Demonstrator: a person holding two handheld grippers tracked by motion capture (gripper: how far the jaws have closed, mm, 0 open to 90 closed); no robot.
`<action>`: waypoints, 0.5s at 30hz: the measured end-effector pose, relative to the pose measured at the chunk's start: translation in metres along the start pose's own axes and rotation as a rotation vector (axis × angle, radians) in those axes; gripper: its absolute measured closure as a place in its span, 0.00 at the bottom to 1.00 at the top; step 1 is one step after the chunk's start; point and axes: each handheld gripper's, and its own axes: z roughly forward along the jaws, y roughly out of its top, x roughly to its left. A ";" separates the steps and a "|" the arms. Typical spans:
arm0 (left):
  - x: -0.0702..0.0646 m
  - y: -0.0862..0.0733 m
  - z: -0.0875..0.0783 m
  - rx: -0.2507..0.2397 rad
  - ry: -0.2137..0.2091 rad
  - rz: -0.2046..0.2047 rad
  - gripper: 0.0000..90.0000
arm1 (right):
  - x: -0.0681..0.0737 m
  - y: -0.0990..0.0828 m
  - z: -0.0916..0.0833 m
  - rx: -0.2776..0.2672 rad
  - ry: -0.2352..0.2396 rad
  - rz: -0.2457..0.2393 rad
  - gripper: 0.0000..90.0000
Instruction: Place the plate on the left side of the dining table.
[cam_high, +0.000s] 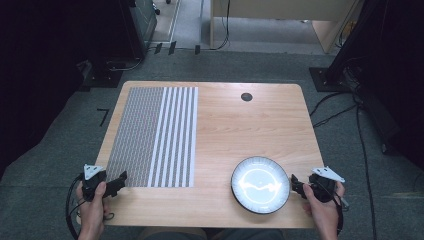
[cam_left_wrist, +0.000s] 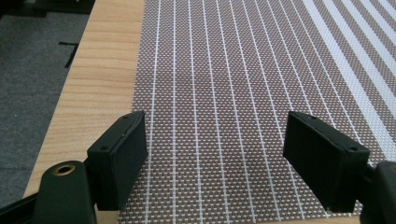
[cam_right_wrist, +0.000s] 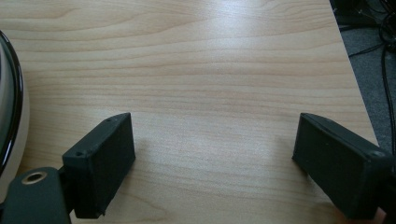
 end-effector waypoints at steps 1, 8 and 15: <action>0.000 0.000 0.000 0.000 -0.008 0.002 0.24 | 0.000 0.000 0.000 0.001 -0.004 0.004 0.13; -0.005 0.002 -0.003 -0.022 -0.018 0.001 0.22 | 0.001 0.000 0.000 0.001 -0.011 0.010 0.13; -0.011 0.005 -0.003 -0.038 0.001 0.018 0.24 | 0.000 -0.001 -0.002 -0.015 -0.028 0.047 0.16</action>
